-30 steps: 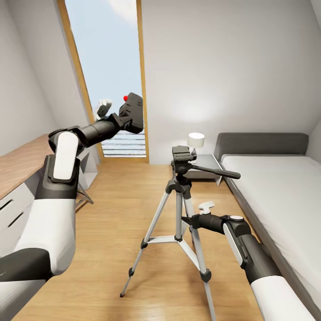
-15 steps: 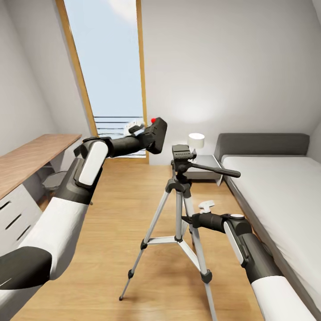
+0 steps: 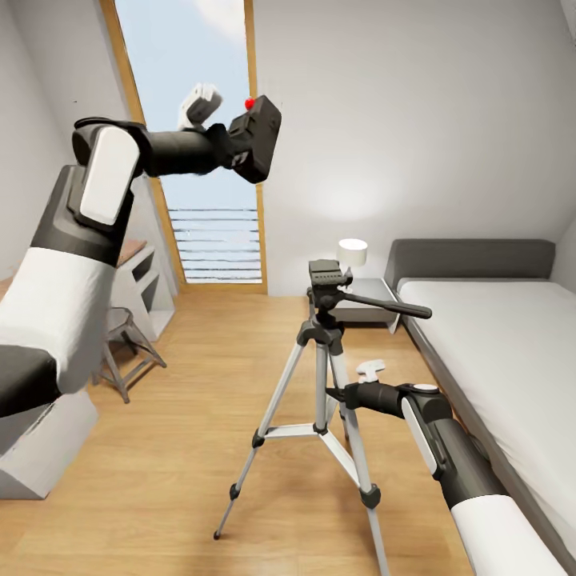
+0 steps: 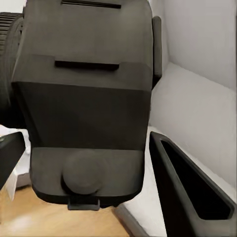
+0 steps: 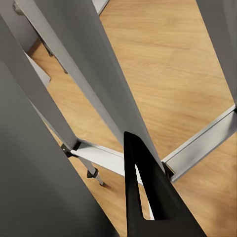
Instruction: Attach the digital camera to the camera tripod in the bedroom.
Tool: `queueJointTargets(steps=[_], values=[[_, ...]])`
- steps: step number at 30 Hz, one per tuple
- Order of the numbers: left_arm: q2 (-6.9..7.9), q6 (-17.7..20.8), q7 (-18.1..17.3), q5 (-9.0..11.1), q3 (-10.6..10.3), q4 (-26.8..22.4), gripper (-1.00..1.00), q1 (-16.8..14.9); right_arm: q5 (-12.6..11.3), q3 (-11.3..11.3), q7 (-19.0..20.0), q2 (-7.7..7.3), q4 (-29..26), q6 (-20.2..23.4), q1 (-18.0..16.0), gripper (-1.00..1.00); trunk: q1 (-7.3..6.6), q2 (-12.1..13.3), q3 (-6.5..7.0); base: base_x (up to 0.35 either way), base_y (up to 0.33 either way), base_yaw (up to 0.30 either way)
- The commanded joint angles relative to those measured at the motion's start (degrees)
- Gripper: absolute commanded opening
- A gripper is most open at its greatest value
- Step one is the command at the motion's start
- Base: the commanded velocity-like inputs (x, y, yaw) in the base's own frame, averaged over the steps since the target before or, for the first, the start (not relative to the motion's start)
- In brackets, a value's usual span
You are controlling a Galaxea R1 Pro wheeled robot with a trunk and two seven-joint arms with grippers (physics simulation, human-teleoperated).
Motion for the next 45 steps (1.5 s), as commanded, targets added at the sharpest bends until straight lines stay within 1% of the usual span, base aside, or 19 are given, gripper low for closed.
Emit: queueJointTargets(steps=[1,2,3,5,7,8,13,16,18,21,25,27,30,31,35,39,41,43,45], values=[[-0.32,0.2,-1.2,-0.7,-0.1,1.8,-1.00,-3.0,3.0,0.0,-0.1,-0.07,2.8,-0.5,0.0,-1.00,0.04,-0.1,-0.14,0.000,0.000,0.000],[-0.51,0.3,-1.6,-0.7,-0.1,2.6,-1.00,-4.5,3.0,0.0,-0.1,-0.07,2.8,-0.5,0.0,-1.00,0.04,-0.1,-0.14,0.000,0.000,0.000],[-0.90,0.4,-2.3,-0.7,-0.2,3.8,-1.00,-7.0,3.0,0.0,-0.1,-0.07,2.8,-0.5,0.0,-1.00,0.04,-0.1,-0.14,0.000,0.000,0.000],[-1.32,0.4,-3.2,-0.8,-0.4,4.9,-1.00,-9.7,3.0,0.0,-0.2,-0.07,2.8,-0.5,0.0,-1.00,0.04,-0.1,-0.14,0.000,0.000,0.000],[-1.55,0.4,-4.0,-0.8,-1.0,5.5,-1.00,-11.1,3.0,0.0,-0.2,-0.07,2.8,-0.5,0.0,-1.00,0.04,-0.1,-0.14,0.000,0.000,0.000],[-1.68,0.3,-4.7,-0.9,-4.3,5.6,-1.00,-12.2,3.0,0.0,-0.2,-0.07,2.8,-0.5,0.0,-1.00,0.04,-0.1,-0.14,0.000,0.000,0.000],[-1.76,0.0,-4.7,-1.3,-8.5,4.7,-1.00,-12.5,2.9,0.0,-0.2,-0.07,2.8,-0.5,0.0,-1.00,0.04,-0.1,-0.14,0.000,0.000,0.000],[-1.84,-0.3,-4.4,-2.9,-10.7,2.5,-1.00,-12.6,2.9,0.0,-0.2,-0.07,2.8,-0.5,0.0,-1.00,0.04,-0.1,-0.14,0.000,0.000,0.000],[-1.85,-0.4,-4.3,-4.1,-11.3,1.5,-1.00,-12.6,2.9,0.0,-0.2,-0.07,2.8,-0.5,0.0,-1.00,0.04,-0.1,-0.14,0.000,0.000,0.000],[-1.93,-0.3,-4.4,-7.4,-12.0,0.3,-1.00,-12.6,2.9,0.0,-0.2,-0.07,2.8,-0.5,0.0,-1.00,0.04,-0.1,-0.14,0.000,0.000,0.000],[-1.79,0.1,-5.1,-8.6,-12.2,0.3,-1.00,-12.6,2.9,0.0,-0.2,-0.07,2.8,-0.5,0.0,-1.00,0.04,-0.1,-0.14,0.000,0.000,0.000],[-1.37,0.2,-6.7,-8.9,-12.2,0.4,-1.00,-12.6,2.9,0.0,-0.2,-0.07,2.8,-0.5,0.0,-1.00,0.04,-0.1,-0.14,0.000,0.000,0.000],[-0.04,0.0,-11.8,-9.4,-12.4,0.4,-1.00,-12.6,2.9,0.0,-0.2,-0.07,2.8,-0.5,0.0,-1.00,0.04,-0.1,-0.14,0.000,0.000,0.000],[0.55,-0.1,-15.2,-9.6,-12.4,0.6,-1.00,-12.6,2.9,0.0,-0.2,-0.07,2.8,-0.5,0.0,-1.00,0.04,-0.1,-0.14,0.000,0.000,0.000],[1.60,-0.3,-24.0,-9.8,-12.5,3.2,-1.00,-12.6,2.9,0.0,-0.2,-0.07,2.8,-0.5,0.0,-1.00,0.04,-0.1,-0.14,0.000,0.000,0.000],[2.68,-0.3,-30.5,-10.3,-12.6,6.7,-1.00,-12.6,2.9,0.0,-0.3,-0.07,2.8,-0.5,0.0,-1.00,0.04,-0.1,-0.14,0.000,0.000,0.000],[2.98,-0.3,-32.5,-10.8,-12.6,7.4,-1.00,-12.6,2.9,0.0,-0.3,-0.07,2.8,-0.5,0.0,-1.00,0.04,-0.1,-0.14,0.000,0.000,0.000],[3.39,-0.3,-35.1,-12.3,-12.6,8.0,-1.00,-12.6,2.9,0.0,-0.3,-0.07,2.8,-0.5,0.0,-1.00,0.04,-0.1,-0.14,0.000,0.000,0.000],[3.78,-0.3,-37.2,-14.7,-12.6,8.3,-1.00,-12.6,2.9,0.0,-0.3,-0.07,2.8,-0.5,0.0,-1.00,0.04,-0.1,-0.14,0.000,0.000,0.000]])
